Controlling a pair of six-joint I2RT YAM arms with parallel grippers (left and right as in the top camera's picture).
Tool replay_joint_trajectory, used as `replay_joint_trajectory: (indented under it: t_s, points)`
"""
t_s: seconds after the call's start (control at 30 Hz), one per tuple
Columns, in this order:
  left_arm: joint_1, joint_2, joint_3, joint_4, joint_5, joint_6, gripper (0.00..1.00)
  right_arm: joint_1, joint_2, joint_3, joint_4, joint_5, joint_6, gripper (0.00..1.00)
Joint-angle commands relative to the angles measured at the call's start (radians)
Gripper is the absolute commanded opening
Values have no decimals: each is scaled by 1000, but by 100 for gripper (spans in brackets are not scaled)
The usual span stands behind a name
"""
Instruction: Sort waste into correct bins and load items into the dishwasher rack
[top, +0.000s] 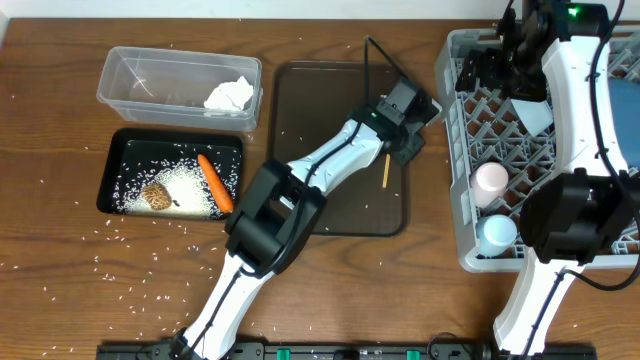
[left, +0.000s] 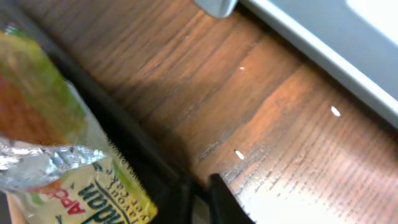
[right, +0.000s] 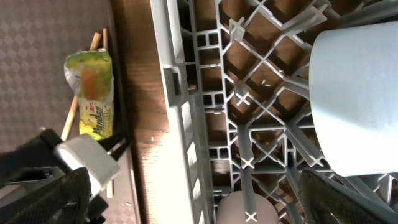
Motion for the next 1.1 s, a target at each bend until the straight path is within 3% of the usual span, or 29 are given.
replay_joint_trajectory:
  t_s: [0.0,0.17,0.27,0.4,1.07]
  points:
    - [7,-5,-7,-54,-27,-14,6,7,-21,13,0,4,-13,99]
    - [20,-55,-6,-97,-28,-14,9,7,-21,13,0,3,-13,99]
    - [38,-58,-6,-96,-29,-14,30,7,-21,13,0,3,-13,99]
    - [68,-43,-8,-93,-84,-59,47,7,-21,13,-1,3,-13,99]
    - [88,34,-12,-63,-76,-59,50,7,-21,13,-1,3,-13,99]
